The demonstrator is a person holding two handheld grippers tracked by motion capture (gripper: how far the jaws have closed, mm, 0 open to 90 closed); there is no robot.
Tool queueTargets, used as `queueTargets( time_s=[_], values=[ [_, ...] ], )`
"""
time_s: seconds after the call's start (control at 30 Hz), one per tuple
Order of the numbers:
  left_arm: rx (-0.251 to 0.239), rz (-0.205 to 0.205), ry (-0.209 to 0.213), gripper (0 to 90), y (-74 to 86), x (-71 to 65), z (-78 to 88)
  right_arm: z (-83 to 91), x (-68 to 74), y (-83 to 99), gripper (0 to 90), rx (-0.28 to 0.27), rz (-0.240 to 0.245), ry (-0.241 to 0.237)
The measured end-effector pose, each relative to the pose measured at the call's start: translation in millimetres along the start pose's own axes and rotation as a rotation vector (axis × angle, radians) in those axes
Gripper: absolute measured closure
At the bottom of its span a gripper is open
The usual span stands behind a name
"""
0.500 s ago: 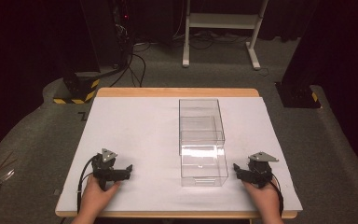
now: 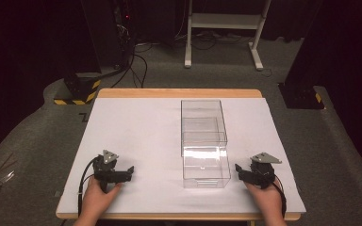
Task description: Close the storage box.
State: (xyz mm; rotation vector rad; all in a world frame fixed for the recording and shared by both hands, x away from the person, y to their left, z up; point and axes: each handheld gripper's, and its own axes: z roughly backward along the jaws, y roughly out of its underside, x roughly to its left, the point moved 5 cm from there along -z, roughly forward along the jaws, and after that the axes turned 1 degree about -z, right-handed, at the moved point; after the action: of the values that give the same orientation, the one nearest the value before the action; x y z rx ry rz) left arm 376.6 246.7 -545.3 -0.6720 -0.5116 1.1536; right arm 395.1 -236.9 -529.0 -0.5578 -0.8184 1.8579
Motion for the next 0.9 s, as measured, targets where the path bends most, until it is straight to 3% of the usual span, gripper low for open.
queueTargets(
  time_s=[0.17, 0.6, 0.9],
  values=[
    [0.000, 0.004, 0.001, 1.6, 0.0, -0.2, 0.0, 13.6, 1.7, -11.0, 26.4, -0.084, -0.001, -0.003],
    [0.001, 0.003, 0.003, 1.6, 0.0, 0.0, -0.1, 37.1, 3.5, -23.3, 26.4, -0.185, 0.002, -0.009],
    [0.003, 0.001, 0.003, 1.6, -0.1, 0.4, -0.2, 47.8, 10.9, -28.7, 27.0, -0.232, 0.008, -0.051]
  ],
)
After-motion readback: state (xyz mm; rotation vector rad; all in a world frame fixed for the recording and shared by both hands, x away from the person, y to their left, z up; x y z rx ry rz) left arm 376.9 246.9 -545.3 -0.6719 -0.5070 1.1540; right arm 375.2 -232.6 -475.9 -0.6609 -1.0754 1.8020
